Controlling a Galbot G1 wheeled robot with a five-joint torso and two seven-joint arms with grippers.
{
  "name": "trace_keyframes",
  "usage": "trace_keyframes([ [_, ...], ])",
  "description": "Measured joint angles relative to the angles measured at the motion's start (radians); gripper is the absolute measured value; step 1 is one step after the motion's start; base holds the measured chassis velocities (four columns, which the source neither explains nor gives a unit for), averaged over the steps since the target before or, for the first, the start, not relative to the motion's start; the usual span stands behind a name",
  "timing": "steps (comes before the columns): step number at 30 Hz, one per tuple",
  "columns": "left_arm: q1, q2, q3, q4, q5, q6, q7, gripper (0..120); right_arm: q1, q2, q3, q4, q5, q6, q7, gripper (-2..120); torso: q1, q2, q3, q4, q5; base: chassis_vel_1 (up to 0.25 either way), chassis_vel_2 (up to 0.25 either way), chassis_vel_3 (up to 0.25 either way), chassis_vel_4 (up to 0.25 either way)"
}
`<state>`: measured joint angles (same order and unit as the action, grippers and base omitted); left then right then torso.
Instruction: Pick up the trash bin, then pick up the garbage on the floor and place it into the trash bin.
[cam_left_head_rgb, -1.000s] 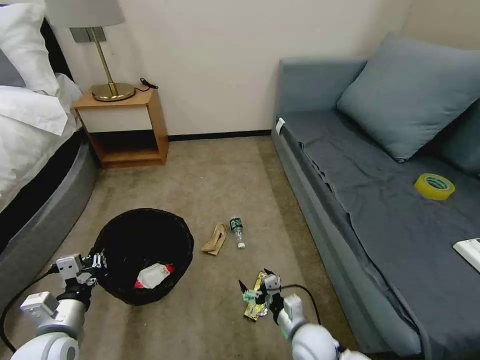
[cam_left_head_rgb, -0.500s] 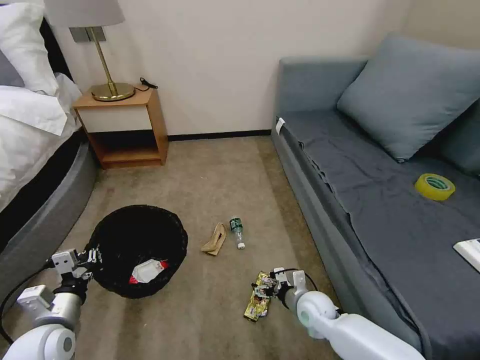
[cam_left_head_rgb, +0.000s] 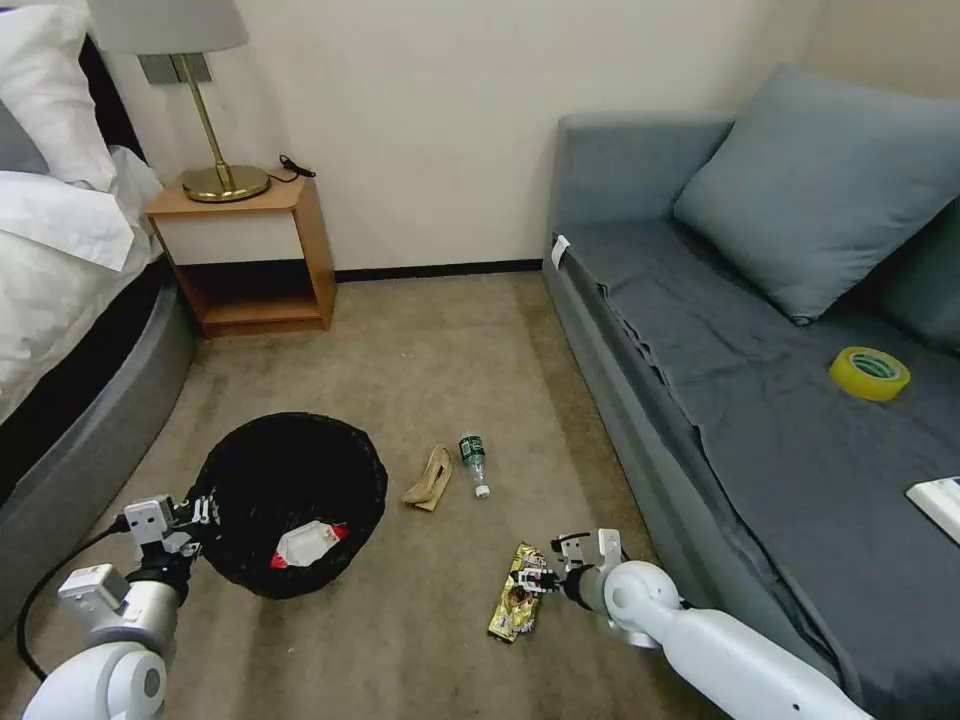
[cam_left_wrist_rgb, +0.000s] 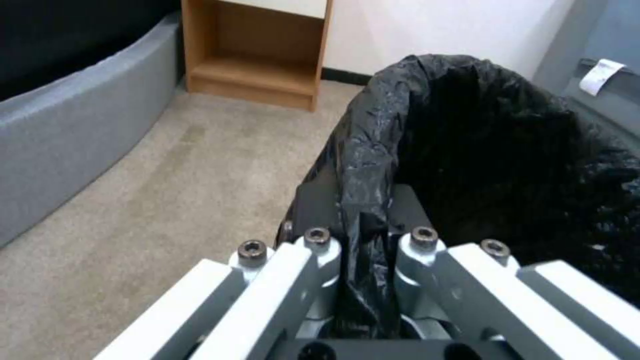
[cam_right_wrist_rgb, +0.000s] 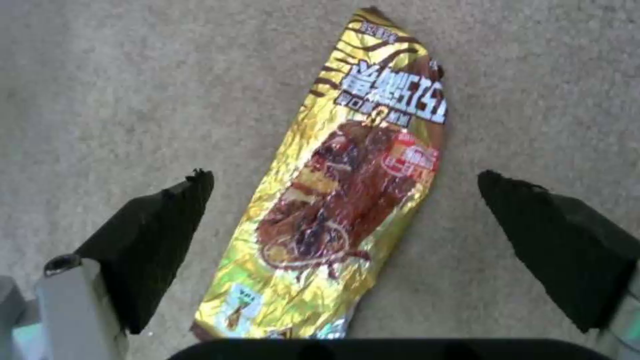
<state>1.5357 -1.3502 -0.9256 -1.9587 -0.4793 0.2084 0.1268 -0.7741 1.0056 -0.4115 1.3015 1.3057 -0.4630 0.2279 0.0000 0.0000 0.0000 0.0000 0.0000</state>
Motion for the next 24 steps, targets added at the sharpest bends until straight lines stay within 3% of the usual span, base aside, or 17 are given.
trace_keyframes([
  [24, -0.018, 0.020, 0.005, 0.041, 0.005, -0.002, 0.003, 5, 0.079, 0.086, -0.073, -0.174, -0.012, 0.003, -0.053, 100, 0.000, 0.000, 0.000, -0.0005, -0.0012, 0.000, 0.000, 0.000, 0.000],
])
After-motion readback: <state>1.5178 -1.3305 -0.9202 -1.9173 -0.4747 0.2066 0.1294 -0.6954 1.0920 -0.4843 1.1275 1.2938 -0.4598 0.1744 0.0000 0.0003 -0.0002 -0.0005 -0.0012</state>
